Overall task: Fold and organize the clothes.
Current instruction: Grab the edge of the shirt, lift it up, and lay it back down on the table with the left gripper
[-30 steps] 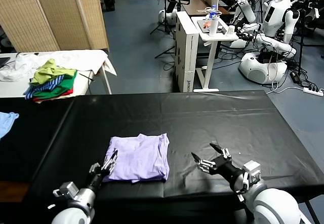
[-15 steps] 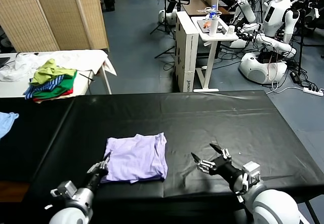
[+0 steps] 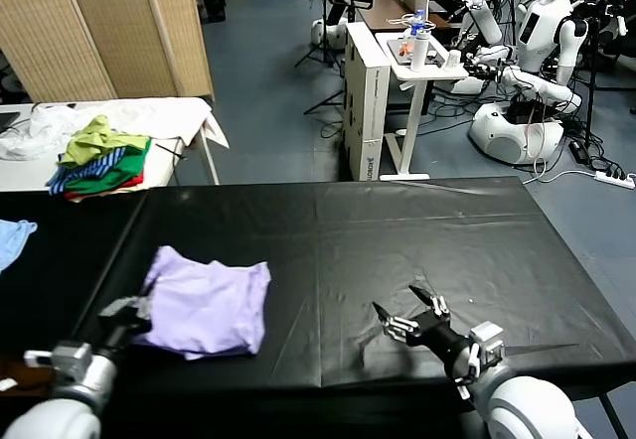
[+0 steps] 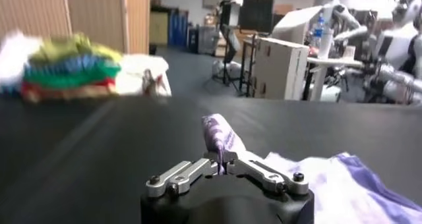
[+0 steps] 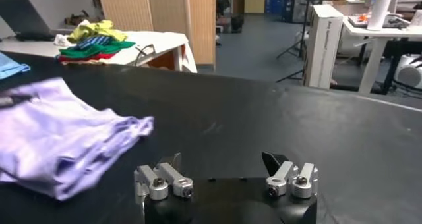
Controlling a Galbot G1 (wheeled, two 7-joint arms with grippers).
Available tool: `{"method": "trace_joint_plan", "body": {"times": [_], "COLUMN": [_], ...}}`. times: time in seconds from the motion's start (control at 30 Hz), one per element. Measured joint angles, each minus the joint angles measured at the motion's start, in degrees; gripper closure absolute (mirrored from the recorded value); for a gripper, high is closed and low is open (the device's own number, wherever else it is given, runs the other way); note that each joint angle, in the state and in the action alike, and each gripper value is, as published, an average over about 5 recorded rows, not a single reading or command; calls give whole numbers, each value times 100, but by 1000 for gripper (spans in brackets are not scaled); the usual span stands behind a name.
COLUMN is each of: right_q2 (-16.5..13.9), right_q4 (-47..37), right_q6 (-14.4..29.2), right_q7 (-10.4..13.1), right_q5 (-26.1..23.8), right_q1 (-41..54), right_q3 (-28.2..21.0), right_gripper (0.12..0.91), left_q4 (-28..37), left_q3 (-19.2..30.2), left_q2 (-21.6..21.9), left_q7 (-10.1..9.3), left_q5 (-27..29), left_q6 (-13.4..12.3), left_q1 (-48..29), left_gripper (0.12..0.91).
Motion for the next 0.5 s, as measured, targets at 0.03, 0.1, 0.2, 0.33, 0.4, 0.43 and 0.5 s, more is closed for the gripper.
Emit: {"method": "trace_joint_plan", "body": {"times": [0.03,0.1,0.2,0.33,0.4,0.43,0.5], "right_q2": [12,36,74,114,124,129,148], "right_q4": [-10,-32,-50,-27,-4,6,19], "right_q6": [1,4,12,16,17,18,21], "right_q7": [0,1,10,14,14,14,14], "right_q5": [-2,-10,-37,-95,-128,-146,-195], "right_q1": [1,0,-20,-101,-154,-184,-249], "right_q3": [-9,-30,-59,-60,-41,-25,5], "right_gripper": [118,118,118,118,118,118,118], "left_q4": [-36,-115,-268,-578,-744,-815,-911], "left_q3": [-131,-377,-594,-494,-261,-103,256], "left_q2": [121,320,455,362,202,94,-163], "left_q7": [-17,-60,-174,-459,-605,-682,-796], "left_q5": [3,26,50,-237,-484,-622,-885], "left_q6": [22,69,165,348,432,468,512], "left_q1": [55,171,322,354,322,293,208], "left_gripper": [863,863,863,863,863,863,863]}}
